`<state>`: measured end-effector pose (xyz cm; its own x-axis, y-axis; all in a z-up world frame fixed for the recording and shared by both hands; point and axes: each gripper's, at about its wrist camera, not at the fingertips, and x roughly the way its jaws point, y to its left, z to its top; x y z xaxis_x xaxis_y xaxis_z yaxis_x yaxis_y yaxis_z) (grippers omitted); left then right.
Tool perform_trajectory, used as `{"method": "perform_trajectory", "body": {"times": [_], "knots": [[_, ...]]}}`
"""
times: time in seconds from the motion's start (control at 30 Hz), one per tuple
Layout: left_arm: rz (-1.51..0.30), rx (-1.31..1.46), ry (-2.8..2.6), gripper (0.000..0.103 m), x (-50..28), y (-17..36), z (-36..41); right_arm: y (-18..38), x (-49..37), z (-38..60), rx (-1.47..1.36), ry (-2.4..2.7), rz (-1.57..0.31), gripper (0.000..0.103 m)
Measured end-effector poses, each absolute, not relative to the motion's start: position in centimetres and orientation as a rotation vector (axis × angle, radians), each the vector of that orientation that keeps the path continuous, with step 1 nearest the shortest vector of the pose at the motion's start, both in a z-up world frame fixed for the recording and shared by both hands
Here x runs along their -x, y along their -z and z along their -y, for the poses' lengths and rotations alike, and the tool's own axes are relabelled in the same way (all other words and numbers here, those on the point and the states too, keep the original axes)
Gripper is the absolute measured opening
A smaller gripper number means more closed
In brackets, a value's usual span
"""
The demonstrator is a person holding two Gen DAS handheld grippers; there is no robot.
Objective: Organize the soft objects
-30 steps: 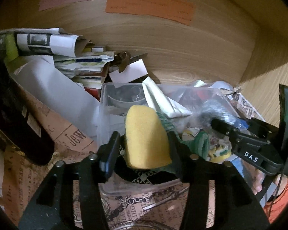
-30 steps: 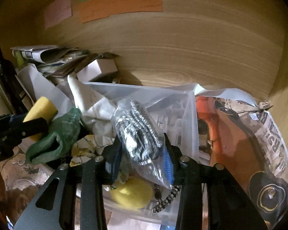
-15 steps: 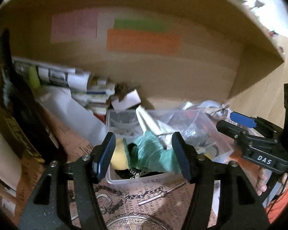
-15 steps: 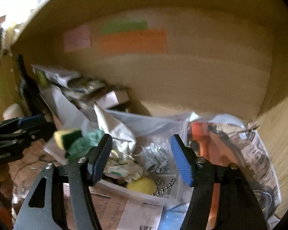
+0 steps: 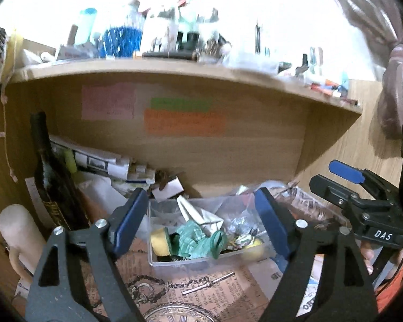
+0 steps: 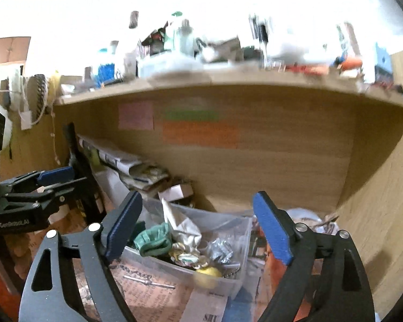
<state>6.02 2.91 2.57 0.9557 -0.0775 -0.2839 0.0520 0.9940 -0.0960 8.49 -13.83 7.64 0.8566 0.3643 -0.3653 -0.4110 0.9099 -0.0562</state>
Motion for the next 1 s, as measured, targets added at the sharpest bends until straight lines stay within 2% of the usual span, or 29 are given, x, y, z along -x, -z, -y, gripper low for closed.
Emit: {"method": "perform_trajectory", "body": {"times": [0.07, 0.13, 0.17, 0.23, 0.33, 0.4, 1.0], "knots": [[-0.275, 0.076, 0.062, 0.083, -5.6, -2.8, -2.6, -8.0, -7.9, 13.9, 0.13, -0.412, -0.34, 0.089], [-0.261, 0.073, 0.062, 0.087, -5.1, -3.0, -2.4, -8.3, -7.4, 13.9, 0.127, -0.414, -0.322, 0.095], [-0.254, 0.073, 0.062, 0.093, -4.7, -3.2, -2.2, -8.3, -7.1, 13.9, 0.128, -0.412, -0.315, 0.099], [-0.235, 0.067, 0.051, 0.095, -4.2, -3.4, -2.0, -8.4, -6.6, 14.0, 0.13, -0.406, -0.299, 0.102], [-0.221, 0.054, 0.044, 0.095, -3.6, -3.6, -1.8, -8.5, -6.3, 14.1, 0.125, -0.403, -0.292, 0.103], [-0.214, 0.053, 0.042, 0.101, -3.3, -3.7, -1.7, -8.5, -6.2, 14.3, 0.115, -0.406, -0.294, 0.103], [-0.22, 0.055, 0.027, 0.103, -3.2, -3.4, -1.7, -8.2, -6.0, 14.7, 0.096, -0.407, -0.308, 0.103]]}}
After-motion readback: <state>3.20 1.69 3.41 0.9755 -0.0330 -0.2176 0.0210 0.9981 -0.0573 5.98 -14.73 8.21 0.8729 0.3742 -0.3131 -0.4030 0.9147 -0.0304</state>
